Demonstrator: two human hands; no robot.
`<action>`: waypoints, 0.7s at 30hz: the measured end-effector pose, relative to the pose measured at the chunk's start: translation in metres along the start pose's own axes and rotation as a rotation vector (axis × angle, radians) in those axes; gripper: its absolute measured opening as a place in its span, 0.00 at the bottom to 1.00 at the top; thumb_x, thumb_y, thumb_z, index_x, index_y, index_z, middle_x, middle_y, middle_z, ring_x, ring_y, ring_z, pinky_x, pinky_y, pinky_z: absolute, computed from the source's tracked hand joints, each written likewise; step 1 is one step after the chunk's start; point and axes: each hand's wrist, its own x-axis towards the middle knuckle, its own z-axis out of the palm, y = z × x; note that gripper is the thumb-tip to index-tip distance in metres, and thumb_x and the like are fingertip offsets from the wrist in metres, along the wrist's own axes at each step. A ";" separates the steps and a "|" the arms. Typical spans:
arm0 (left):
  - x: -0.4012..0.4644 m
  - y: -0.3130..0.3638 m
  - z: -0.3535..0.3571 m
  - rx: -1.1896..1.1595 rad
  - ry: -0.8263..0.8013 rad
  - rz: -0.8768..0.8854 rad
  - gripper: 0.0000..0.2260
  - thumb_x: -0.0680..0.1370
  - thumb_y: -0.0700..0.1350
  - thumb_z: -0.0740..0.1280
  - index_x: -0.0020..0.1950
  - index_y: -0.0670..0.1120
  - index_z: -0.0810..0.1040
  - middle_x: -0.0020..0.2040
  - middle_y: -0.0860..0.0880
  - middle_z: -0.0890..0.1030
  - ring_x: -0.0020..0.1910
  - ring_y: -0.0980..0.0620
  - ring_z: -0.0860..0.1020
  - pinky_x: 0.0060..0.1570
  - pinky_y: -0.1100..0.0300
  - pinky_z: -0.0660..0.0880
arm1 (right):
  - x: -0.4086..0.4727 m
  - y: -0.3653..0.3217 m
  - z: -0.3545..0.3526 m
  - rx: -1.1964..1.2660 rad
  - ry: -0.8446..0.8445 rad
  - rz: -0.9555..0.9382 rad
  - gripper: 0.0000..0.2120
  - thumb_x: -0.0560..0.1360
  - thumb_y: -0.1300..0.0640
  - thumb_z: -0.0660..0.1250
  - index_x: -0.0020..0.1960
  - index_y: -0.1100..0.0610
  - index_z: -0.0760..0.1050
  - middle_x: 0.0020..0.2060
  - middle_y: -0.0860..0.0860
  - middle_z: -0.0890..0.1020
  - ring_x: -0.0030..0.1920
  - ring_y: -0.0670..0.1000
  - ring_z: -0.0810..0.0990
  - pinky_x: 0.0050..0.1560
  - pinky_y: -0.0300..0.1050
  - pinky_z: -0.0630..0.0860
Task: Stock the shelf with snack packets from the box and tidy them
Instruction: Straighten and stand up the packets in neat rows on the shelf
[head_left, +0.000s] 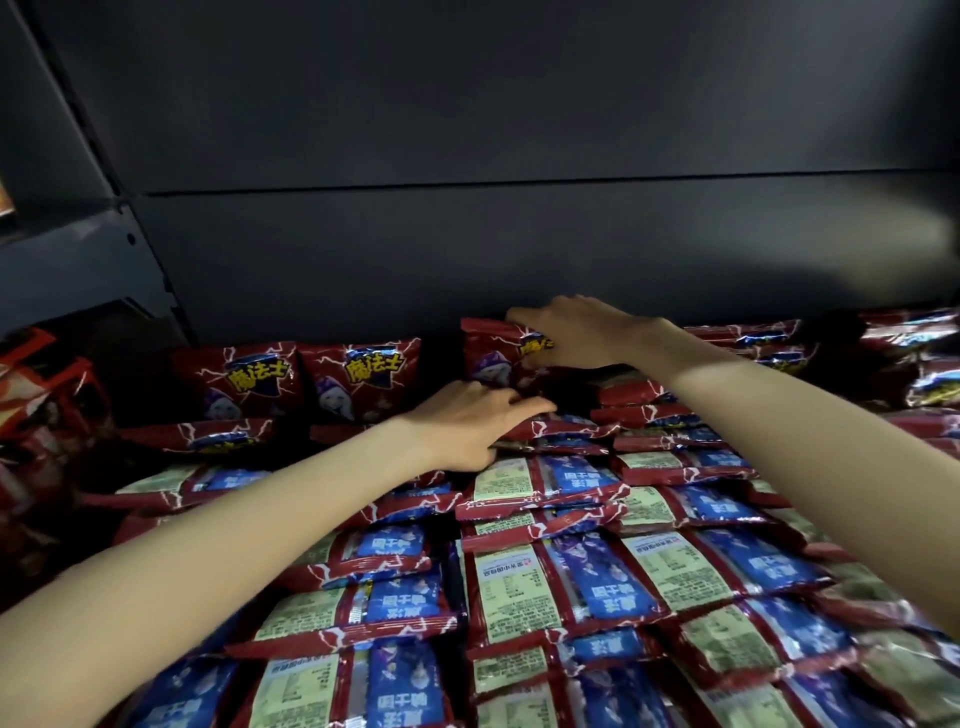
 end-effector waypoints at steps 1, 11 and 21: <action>-0.001 0.000 0.000 0.014 0.002 0.008 0.33 0.77 0.43 0.63 0.76 0.57 0.50 0.67 0.48 0.70 0.56 0.47 0.75 0.51 0.54 0.76 | 0.000 0.000 0.000 0.024 -0.003 -0.001 0.26 0.77 0.50 0.65 0.72 0.54 0.62 0.54 0.58 0.79 0.54 0.59 0.78 0.50 0.48 0.70; -0.039 -0.016 -0.026 -0.210 -0.096 0.067 0.27 0.76 0.49 0.66 0.72 0.60 0.59 0.64 0.57 0.74 0.54 0.58 0.75 0.54 0.58 0.74 | 0.026 -0.025 0.002 0.185 -0.141 -0.041 0.21 0.80 0.51 0.61 0.69 0.56 0.60 0.34 0.45 0.67 0.35 0.48 0.69 0.38 0.43 0.64; -0.066 -0.041 -0.032 -0.461 -0.017 -0.057 0.23 0.75 0.65 0.58 0.69 0.62 0.67 0.66 0.64 0.71 0.62 0.66 0.69 0.63 0.64 0.66 | 0.049 -0.027 0.018 0.395 0.020 -0.034 0.14 0.73 0.49 0.70 0.56 0.51 0.74 0.45 0.46 0.79 0.45 0.47 0.78 0.48 0.44 0.73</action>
